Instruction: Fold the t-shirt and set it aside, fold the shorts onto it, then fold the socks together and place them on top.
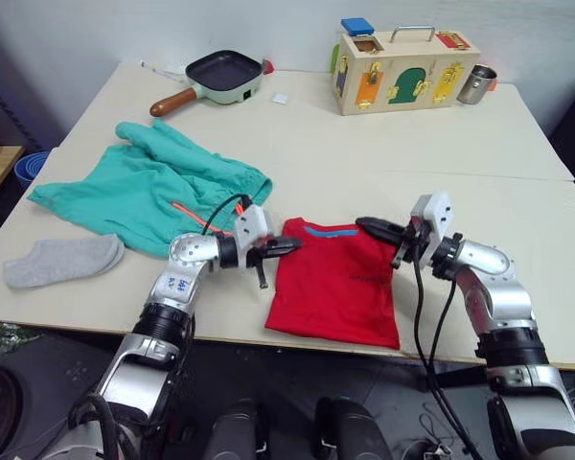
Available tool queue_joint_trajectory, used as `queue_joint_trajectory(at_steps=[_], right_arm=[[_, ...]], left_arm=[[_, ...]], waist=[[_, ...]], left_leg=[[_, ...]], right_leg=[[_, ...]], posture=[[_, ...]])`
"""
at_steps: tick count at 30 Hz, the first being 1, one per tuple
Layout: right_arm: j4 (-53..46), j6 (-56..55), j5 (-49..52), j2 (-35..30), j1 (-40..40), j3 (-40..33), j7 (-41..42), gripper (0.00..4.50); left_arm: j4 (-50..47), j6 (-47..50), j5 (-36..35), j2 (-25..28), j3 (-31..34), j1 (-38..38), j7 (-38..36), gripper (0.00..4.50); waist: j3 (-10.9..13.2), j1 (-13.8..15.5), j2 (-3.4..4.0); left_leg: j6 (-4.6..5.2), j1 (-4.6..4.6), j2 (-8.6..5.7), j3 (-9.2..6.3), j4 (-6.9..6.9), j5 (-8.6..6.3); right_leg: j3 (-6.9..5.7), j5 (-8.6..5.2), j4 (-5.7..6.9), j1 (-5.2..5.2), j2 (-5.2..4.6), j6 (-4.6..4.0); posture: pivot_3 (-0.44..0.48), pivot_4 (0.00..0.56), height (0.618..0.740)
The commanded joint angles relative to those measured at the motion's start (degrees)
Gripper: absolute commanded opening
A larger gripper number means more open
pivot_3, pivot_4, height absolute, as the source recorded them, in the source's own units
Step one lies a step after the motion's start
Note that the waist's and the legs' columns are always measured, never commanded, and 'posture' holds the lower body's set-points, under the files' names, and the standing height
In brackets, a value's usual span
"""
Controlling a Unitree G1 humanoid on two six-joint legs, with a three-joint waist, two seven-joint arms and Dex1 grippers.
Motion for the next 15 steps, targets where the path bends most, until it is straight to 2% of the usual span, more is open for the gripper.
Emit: queue_joint_trajectory(at_steps=[1, 5, 7, 10, 15], right_arm=[[-2.6, -0.4, -7.5, 0.7, 2.3, 4.6, -5.0, 0.00], [2.9, -2.4, -10.6, 3.2, 1.5, 3.8, -11.2, 0.00], [7.7, -4.6, -11.6, 3.0, -0.2, 2.9, -12.3, 0.00], [14.7, -7.0, -11.7, 1.8, -3.4, 0.9, -13.4, 0.00], [23.7, -12.1, -12.3, -0.1, -6.9, -1.1, -13.0, 0.00]], left_arm=[[2.2, -0.8, 1.5, -3.3, -1.9, -1.4, 1.1, 0.02], [7.0, -1.0, 4.9, -6.1, -3.7, -1.7, 4.3, 0.02], [11.0, -0.4, 8.0, -6.2, -4.0, -2.3, 9.3, 0.02], [13.7, -1.0, 8.1, -6.4, -2.1, -2.7, 13.9, 0.02], [11.2, -5.0, 5.8, -4.9, -1.2, -1.1, 9.0, 0.02]], waist=[[0.0, 0.0, 0.00], [0.0, 0.0, 0.00], [0.0, -0.1, 0.00], [0.0, -0.1, -0.03], [0.0, -0.2, -0.03]], left_leg=[[-0.01, 0.01, 0.01, 0.00, 0.00, 0.00], [-0.03, -0.02, 0.01, 0.04, 0.00, 0.00], [-0.03, 0.00, 0.01, 0.04, 0.00, 0.00], [-0.05, 0.11, 0.06, 0.07, 0.01, 0.03], [-0.06, 0.17, 0.08, 0.07, 0.00, 0.04]], right_leg=[[-0.01, 0.00, 0.01, 0.00, 0.02, 0.00], [0.03, 0.00, 0.01, -0.05, 0.17, 0.00], [0.06, 0.00, 0.00, -0.05, 0.29, 0.00], [0.12, 0.00, 0.02, 0.03, 0.24, 0.00], [0.16, 0.00, 0.04, 0.06, 0.15, 0.00]], posture=[[0.000, 0.150, 0.740], [0.000, 0.150, 0.740], [0.000, 0.150, 0.740], [0.000, 0.150, 0.740], [0.000, 0.150, 0.740]])
